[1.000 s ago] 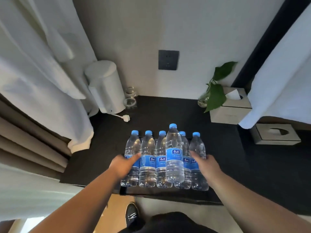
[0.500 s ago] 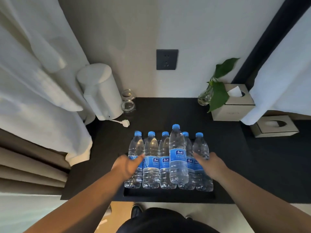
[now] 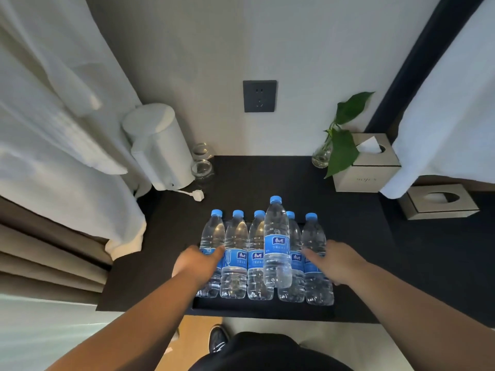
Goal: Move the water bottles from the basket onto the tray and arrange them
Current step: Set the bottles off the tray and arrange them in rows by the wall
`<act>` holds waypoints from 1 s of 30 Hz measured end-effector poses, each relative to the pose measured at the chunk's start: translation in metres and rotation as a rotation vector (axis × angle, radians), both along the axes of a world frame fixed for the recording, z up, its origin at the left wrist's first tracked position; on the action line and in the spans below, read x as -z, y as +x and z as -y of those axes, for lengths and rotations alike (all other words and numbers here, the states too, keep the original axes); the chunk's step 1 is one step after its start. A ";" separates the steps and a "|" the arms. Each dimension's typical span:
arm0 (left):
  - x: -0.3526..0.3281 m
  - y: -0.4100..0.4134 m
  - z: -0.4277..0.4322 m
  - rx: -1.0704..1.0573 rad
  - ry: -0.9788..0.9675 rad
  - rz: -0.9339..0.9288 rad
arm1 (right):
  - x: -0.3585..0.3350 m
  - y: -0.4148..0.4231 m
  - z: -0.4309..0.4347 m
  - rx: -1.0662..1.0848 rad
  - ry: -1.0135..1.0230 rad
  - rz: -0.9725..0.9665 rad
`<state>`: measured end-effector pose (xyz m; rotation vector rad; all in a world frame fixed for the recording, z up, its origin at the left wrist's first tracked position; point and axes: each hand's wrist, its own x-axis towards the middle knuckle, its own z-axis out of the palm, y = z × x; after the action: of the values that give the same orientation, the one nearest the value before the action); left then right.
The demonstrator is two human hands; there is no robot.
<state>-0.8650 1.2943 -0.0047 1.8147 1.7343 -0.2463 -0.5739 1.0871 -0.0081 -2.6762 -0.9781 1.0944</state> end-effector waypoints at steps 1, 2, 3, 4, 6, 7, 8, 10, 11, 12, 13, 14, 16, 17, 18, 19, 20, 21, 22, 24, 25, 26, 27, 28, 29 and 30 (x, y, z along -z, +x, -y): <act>-0.001 -0.001 0.000 0.001 -0.005 -0.003 | 0.000 0.002 0.001 -0.008 0.003 -0.019; -0.002 -0.002 0.001 0.006 -0.006 -0.004 | 0.000 0.002 0.001 -0.014 0.009 -0.026; -0.003 -0.002 0.001 0.014 -0.002 -0.006 | 0.000 0.001 0.002 -0.020 0.014 -0.018; -0.003 -0.002 0.003 0.025 0.006 -0.011 | 0.000 0.000 0.002 -0.026 0.016 0.001; -0.001 -0.002 0.008 0.037 0.023 -0.016 | 0.002 -0.004 0.004 -0.016 0.019 0.046; -0.001 -0.003 0.010 0.034 0.032 -0.011 | 0.002 -0.006 0.005 -0.002 0.020 0.063; 0.000 -0.003 0.012 0.028 0.041 0.000 | 0.003 -0.008 0.006 0.010 0.020 0.076; 0.001 -0.004 0.014 0.019 0.051 0.023 | 0.002 -0.011 0.007 0.024 0.006 0.090; 0.001 -0.005 0.013 0.021 0.049 0.029 | 0.001 -0.012 0.006 0.029 -0.004 0.093; 0.001 -0.005 0.012 0.029 0.041 0.030 | 0.001 -0.012 0.005 0.032 -0.013 0.096; 0.001 -0.005 0.011 0.036 0.026 0.035 | 0.000 -0.013 0.003 0.035 -0.023 0.103; 0.000 -0.006 0.008 0.041 0.009 0.052 | 0.000 -0.013 0.001 0.040 -0.036 0.118; -0.002 -0.004 0.003 0.049 -0.014 0.111 | -0.002 -0.014 -0.005 0.059 -0.065 0.150; -0.004 -0.003 -0.001 0.058 -0.010 0.132 | -0.003 -0.015 -0.009 0.076 -0.074 0.161; -0.006 -0.001 -0.005 0.077 0.002 0.136 | -0.005 -0.016 -0.012 0.097 -0.078 0.169; -0.008 0.000 -0.010 0.103 0.017 0.126 | -0.007 -0.017 -0.016 0.118 -0.077 0.178; -0.008 0.002 -0.015 0.131 0.027 0.115 | -0.010 -0.019 -0.019 0.137 -0.076 0.191; -0.009 0.004 -0.021 0.157 0.031 0.112 | -0.013 -0.022 -0.023 0.152 -0.070 0.206; -0.009 0.006 -0.027 0.179 0.028 0.119 | -0.017 -0.024 -0.027 0.164 -0.061 0.224; -0.009 0.012 -0.040 0.210 0.015 0.140 | -0.024 -0.027 -0.034 0.183 -0.013 0.267; -0.009 0.015 -0.046 0.225 0.007 0.146 | -0.027 -0.029 -0.039 0.184 0.019 0.287; -0.010 0.018 -0.051 0.244 -0.002 0.144 | -0.031 -0.032 -0.043 0.172 0.049 0.307; -0.009 0.021 -0.055 0.268 -0.006 0.139 | -0.034 -0.035 -0.047 0.151 0.081 0.329; -0.008 0.024 -0.060 0.292 -0.003 0.134 | -0.037 -0.038 -0.051 0.142 0.117 0.345; -0.007 0.025 -0.064 0.300 -0.002 0.137 | -0.039 -0.041 -0.056 0.156 0.158 0.347; -0.006 0.026 -0.067 0.304 -0.007 0.153 | -0.040 -0.045 -0.060 0.185 0.190 0.332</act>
<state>-0.8393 1.3615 0.0011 2.0328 1.3500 -0.2286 -0.6189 1.1472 0.0320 -2.7694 -0.8054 0.5048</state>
